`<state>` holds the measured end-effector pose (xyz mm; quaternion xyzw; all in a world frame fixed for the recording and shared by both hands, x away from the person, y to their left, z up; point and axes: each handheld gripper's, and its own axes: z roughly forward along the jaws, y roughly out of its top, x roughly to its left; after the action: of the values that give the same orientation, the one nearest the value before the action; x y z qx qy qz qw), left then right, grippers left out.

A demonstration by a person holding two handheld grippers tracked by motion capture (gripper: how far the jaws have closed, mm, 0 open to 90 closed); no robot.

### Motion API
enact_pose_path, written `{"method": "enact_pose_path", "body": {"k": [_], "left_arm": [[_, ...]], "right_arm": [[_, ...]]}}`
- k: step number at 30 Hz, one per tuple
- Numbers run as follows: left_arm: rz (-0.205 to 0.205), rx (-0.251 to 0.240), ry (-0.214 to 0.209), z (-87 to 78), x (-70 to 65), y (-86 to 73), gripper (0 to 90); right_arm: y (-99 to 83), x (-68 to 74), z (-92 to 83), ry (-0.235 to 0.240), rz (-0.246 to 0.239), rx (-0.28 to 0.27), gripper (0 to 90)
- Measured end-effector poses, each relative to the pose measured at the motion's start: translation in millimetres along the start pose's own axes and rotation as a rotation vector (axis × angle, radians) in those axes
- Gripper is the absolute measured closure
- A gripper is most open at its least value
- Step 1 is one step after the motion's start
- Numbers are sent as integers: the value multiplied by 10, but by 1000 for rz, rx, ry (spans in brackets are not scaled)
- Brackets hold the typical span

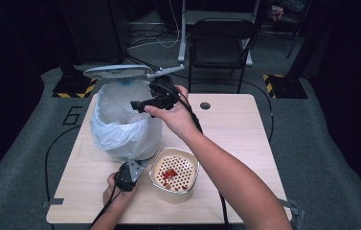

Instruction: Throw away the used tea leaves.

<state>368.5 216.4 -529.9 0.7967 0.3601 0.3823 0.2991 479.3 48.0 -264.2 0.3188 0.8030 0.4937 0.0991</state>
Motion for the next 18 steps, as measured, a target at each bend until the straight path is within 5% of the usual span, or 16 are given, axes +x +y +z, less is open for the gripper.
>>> {"method": "enact_pose_path", "body": {"k": [8, 9, 10, 18], "left_arm": [[-8, -4, -2, 2, 2, -1, 899], [-12, -31, 30, 23, -12, -12, 899], [-10, -1, -6, 0, 6, -1, 899], [-40, -30, -9, -23, 39, -21, 879]], "right_arm": [[-185, -134, -258, -20, 0, 24, 212], [-200, -141, -278, -23, -7, 24, 216], [-216, -146, -302, -28, -15, 24, 220], [-397, -237, -586, -45, -27, -4, 227]]}}
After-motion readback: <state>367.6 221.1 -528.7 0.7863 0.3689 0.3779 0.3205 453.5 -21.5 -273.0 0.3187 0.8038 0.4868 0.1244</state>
